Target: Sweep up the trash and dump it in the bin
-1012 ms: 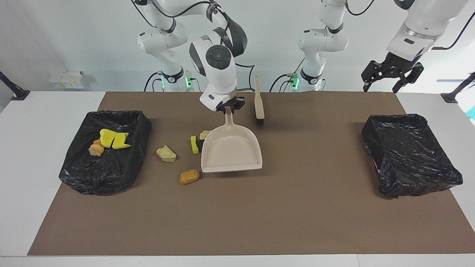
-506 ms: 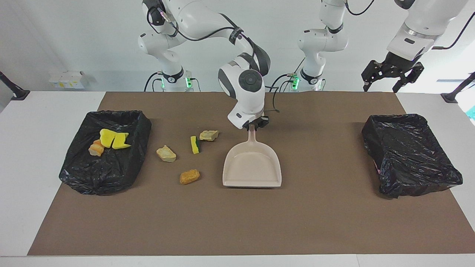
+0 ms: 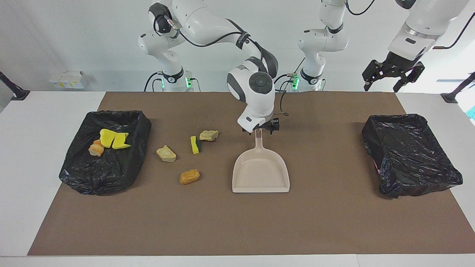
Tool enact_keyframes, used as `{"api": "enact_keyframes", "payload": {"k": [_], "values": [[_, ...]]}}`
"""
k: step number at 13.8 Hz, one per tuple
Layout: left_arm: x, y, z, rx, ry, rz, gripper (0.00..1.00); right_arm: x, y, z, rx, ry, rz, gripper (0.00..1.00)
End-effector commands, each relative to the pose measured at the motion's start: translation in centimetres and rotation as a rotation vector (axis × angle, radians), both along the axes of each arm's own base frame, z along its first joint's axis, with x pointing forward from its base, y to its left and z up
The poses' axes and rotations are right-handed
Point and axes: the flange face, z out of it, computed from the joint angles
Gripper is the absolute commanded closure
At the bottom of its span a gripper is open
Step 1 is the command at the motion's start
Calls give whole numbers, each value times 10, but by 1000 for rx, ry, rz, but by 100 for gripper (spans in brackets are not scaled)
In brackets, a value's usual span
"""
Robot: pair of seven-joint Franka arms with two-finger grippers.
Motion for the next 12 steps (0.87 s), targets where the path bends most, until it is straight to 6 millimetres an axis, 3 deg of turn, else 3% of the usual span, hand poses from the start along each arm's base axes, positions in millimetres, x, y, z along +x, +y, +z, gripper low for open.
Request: {"api": "enact_keyframes", "payload": {"k": [1,7,9,12], "values": [[-9,1,1,8,10,-4,0,-25,-4,9,-42,30,11,0],[-7,-21,-3,6,-10,-48,0,-123,-5,28,-115,86,-13,0],[-4,-45,-9,4,-30,-88,0,-161,-3,20,-128,106,-11,0],[0,-91,-33,-1,-49,-116,0,-203,-2,4,-72,87,-56,0]]}}
